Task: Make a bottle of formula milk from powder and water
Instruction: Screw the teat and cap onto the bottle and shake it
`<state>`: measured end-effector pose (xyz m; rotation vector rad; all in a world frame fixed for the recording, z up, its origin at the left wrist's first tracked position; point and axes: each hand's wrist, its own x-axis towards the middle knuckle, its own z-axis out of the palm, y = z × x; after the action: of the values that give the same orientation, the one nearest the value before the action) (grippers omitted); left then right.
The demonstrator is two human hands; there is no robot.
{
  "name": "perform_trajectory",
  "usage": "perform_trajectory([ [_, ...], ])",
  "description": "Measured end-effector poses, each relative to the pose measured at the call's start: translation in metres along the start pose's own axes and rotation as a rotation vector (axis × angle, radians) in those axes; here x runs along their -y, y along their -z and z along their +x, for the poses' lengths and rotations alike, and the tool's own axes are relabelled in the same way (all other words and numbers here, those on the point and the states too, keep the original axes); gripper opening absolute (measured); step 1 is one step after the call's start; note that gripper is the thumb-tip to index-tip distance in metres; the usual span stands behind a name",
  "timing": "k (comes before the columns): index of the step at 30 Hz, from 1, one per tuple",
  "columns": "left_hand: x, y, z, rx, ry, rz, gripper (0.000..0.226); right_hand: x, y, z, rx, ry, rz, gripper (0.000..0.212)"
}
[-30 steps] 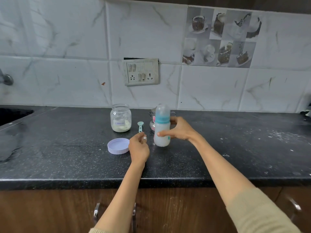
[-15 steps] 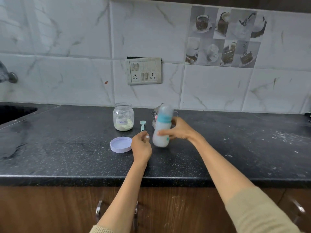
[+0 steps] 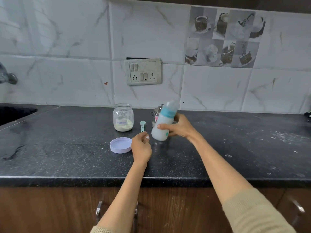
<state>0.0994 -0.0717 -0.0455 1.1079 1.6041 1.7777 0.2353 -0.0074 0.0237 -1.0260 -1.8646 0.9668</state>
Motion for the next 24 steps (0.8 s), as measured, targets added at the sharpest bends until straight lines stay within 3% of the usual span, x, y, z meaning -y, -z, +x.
perform_trajectory([
  [7,-0.0019,0.0000,-0.0006,-0.001,0.010,0.007,0.035,-0.0048,0.0004,0.0004,-0.008,0.036,-0.050,0.061],
  [9,-0.0012,-0.0005,0.0006,0.000,0.007,0.009,0.035,-0.0019,0.0015,0.0001,-0.077,0.023,0.030,0.058],
  [12,-0.0015,0.0002,-0.0003,-0.006,0.012,0.007,0.034,0.0029,0.0026,0.0009,0.018,0.010,-0.080,0.064],
  [15,-0.0025,0.0012,-0.0016,0.007,0.012,-0.004,0.035,0.0015,0.0012,-0.0013,-0.076,0.014,0.004,0.059],
  [18,-0.0054,0.0012,-0.0027,0.008,0.009,-0.013,0.036,0.0003,0.0012,0.0005,-0.027,0.037,-0.081,0.056],
  [20,-0.0064,0.0014,-0.0032,0.016,0.008,-0.029,0.037,0.0004,0.0016,0.0005,-0.111,0.028,-0.002,0.057],
  [24,-0.0091,0.0024,-0.0060,0.015,0.010,-0.038,0.040,-0.0013,0.0004,0.0034,-0.094,0.059,-0.087,0.056],
])
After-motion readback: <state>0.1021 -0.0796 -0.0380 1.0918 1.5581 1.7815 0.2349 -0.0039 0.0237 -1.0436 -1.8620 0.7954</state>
